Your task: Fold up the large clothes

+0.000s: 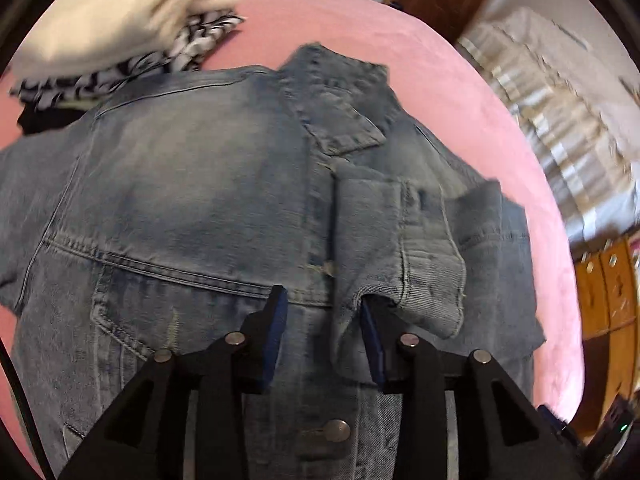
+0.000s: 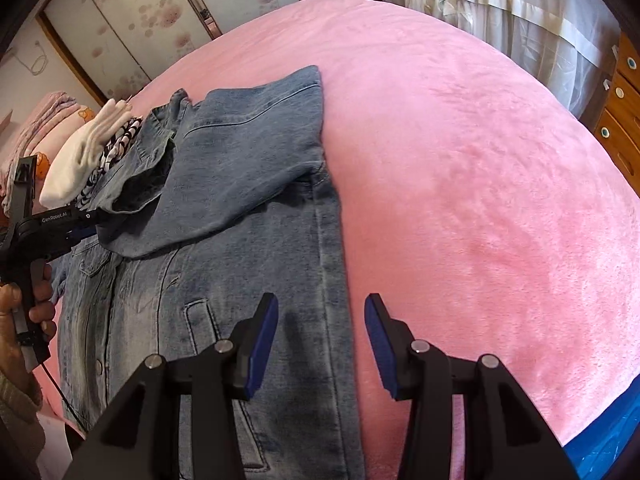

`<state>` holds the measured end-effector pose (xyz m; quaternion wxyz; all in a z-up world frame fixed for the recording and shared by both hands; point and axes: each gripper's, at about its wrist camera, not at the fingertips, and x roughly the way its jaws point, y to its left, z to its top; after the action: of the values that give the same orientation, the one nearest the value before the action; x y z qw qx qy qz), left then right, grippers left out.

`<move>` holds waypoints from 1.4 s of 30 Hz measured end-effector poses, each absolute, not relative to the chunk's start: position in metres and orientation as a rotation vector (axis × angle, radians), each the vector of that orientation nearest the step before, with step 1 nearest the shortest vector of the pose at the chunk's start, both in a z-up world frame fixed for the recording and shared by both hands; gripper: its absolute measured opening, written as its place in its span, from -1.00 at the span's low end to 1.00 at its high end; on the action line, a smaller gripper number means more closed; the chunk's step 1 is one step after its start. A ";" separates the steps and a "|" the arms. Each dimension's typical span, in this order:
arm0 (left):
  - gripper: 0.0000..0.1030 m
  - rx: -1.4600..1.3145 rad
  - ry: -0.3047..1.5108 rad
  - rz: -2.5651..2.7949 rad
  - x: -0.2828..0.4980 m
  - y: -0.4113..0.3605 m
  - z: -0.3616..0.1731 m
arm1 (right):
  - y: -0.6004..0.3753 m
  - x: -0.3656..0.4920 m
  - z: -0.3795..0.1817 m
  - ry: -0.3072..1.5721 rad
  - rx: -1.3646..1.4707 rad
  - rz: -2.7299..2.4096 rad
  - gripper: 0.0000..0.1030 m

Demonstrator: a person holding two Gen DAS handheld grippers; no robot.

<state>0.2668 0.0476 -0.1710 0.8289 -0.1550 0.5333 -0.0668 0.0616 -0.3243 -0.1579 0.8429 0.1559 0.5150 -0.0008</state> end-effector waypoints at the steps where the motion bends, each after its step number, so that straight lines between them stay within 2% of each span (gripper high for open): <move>1: -0.15 -0.377 1.123 -0.131 0.270 0.058 -0.170 | -0.323 0.062 -0.159 1.092 0.329 -0.003 -0.12; 6: 0.16 -0.635 1.106 -0.049 0.272 0.100 -0.186 | -0.318 0.065 -0.164 1.113 0.348 -0.003 -0.12; 9: 0.15 -0.671 1.185 0.003 0.262 0.112 -0.211 | -0.311 0.066 -0.165 1.123 0.328 -0.004 -0.12; 11: 0.12 -0.653 1.174 -0.016 0.258 0.110 -0.216 | -0.309 0.068 -0.165 1.126 0.321 -0.002 -0.12; 18: 0.15 -0.503 1.152 -0.089 0.252 0.106 -0.200 | -0.303 0.071 -0.166 1.131 0.306 -0.006 -0.12; 21: 0.17 -0.521 1.103 -0.128 0.248 0.116 -0.187 | -0.299 0.072 -0.168 1.132 0.292 -0.008 -0.12; 24: 0.36 -0.537 1.072 -0.063 0.251 0.129 -0.181 | -0.297 0.072 -0.168 1.136 0.282 -0.011 -0.12; 30: 0.36 -0.555 1.123 0.038 0.256 0.147 -0.190 | -0.296 0.072 -0.167 1.136 0.281 -0.013 -0.10; 39: 0.37 -0.182 1.068 -0.194 0.254 0.080 -0.132 | -0.294 0.072 -0.168 1.136 0.279 -0.010 -0.08; 42: 0.47 0.012 1.062 -0.297 0.253 0.036 -0.117 | -0.294 0.071 -0.168 1.131 0.281 -0.006 -0.06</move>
<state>0.2531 0.0360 -0.1168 0.8518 0.0057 0.5045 -0.1413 0.0708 -0.2940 -0.1676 0.8350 0.1326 0.5340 -0.0027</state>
